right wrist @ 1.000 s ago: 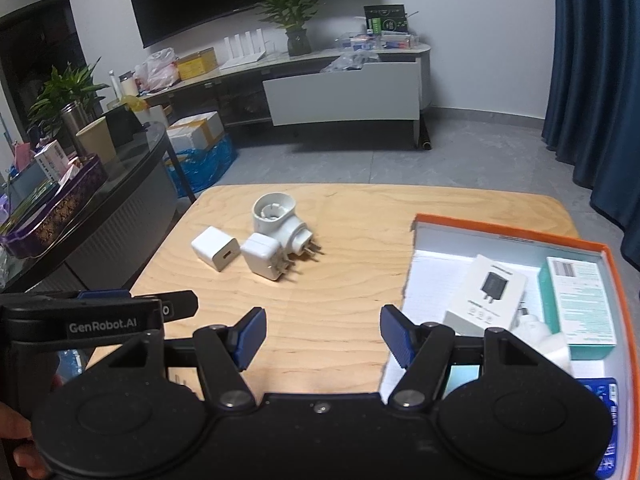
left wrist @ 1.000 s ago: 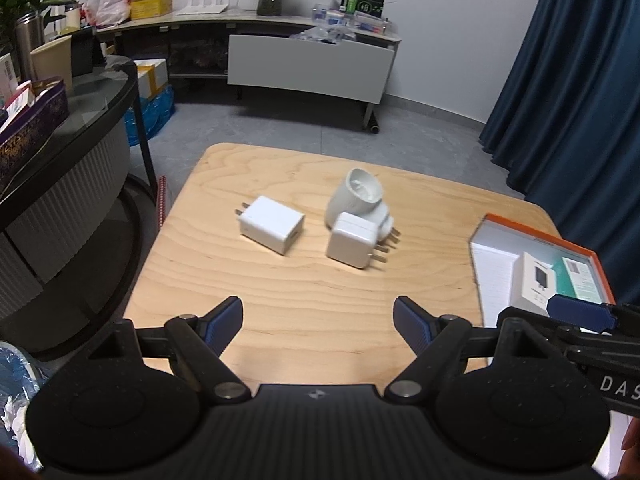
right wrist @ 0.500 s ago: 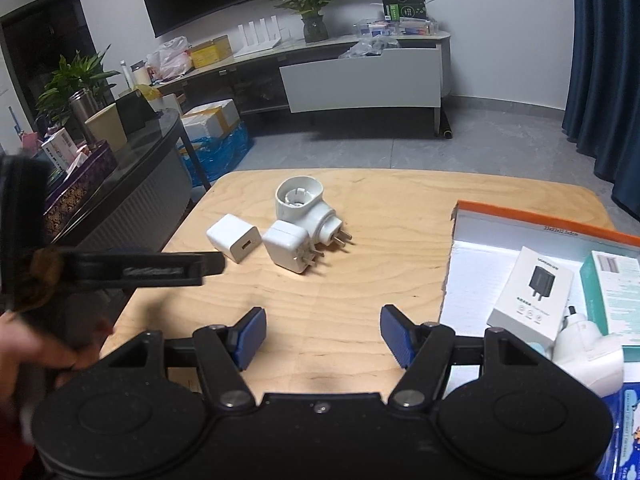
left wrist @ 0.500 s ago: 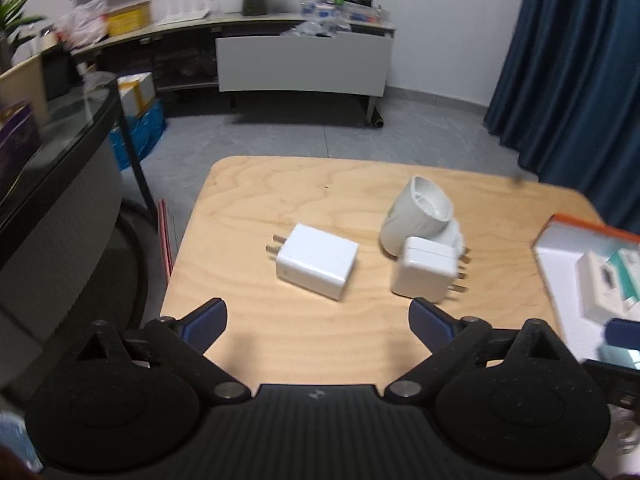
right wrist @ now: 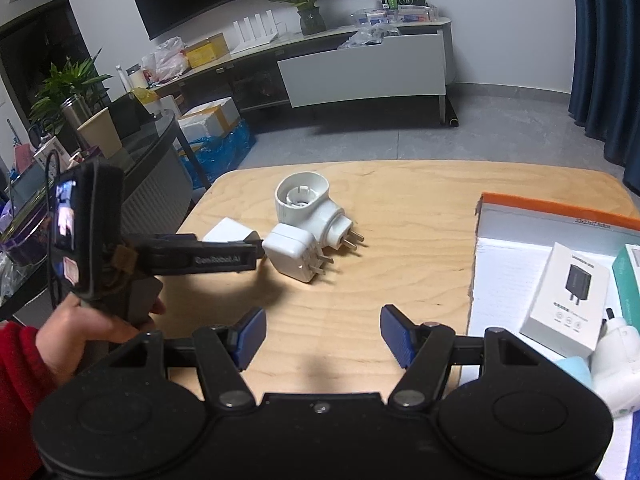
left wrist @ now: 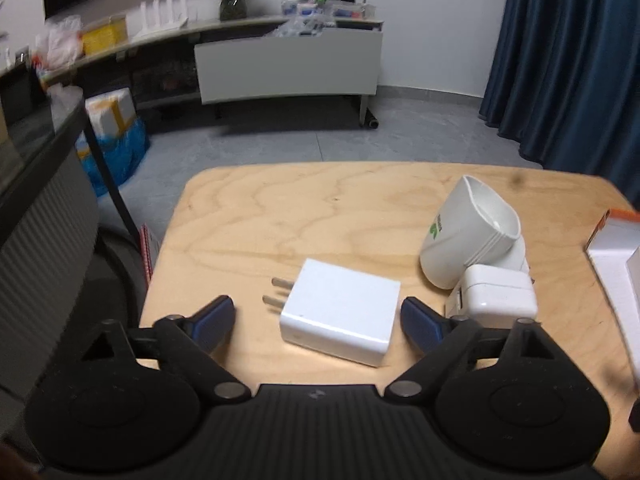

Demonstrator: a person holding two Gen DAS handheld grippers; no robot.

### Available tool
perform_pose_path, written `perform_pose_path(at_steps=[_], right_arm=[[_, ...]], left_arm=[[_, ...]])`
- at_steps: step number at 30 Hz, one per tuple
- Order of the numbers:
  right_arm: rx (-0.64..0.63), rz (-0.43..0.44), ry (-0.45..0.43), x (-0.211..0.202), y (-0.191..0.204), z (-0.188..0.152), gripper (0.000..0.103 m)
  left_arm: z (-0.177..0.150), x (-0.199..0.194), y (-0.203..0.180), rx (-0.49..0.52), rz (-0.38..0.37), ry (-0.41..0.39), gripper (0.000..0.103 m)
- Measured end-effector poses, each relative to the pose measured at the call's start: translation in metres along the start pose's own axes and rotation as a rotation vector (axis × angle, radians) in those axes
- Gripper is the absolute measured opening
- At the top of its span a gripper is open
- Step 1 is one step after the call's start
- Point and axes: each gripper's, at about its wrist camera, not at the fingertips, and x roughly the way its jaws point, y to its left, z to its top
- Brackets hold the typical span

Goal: Organize rigid objects
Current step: 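Grasp the white USB charger with the left gripper while the right grasps the square adapter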

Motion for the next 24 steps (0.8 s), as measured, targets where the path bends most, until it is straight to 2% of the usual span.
perform_pose_path(at_steps=[1, 2, 5, 16, 20, 24], right_arm=[[0.003, -0.001, 0.001, 0.003, 0.0, 0.001, 0.077], [0.007, -0.004, 0.002, 0.005, 0.001, 0.002, 0.077], [0.029, 0.001, 0.002, 0.013, 0.004, 0.006, 0.077], [0.147, -0.045, 0.0, 0.064, 0.027, 0.017, 0.078], [0.176, -0.092, -0.006, 0.084, 0.032, 0.019, 0.078], [0.145, -0.139, -0.035, 0.096, 0.041, 0.023, 0.078]], left_arm=[[0.001, -0.002, -0.002, 0.014, -0.006, -0.011, 0.071], [0.001, -0.005, -0.003, 0.016, -0.014, -0.015, 0.071], [0.001, -0.009, -0.003, 0.005, -0.019, -0.007, 0.07], [-0.003, -0.062, 0.015, -0.096, 0.056, -0.002, 0.069], [-0.006, -0.063, 0.019, -0.125, 0.055, -0.012, 0.069], [-0.003, -0.058, 0.025, -0.148, 0.048, -0.016, 0.069]])
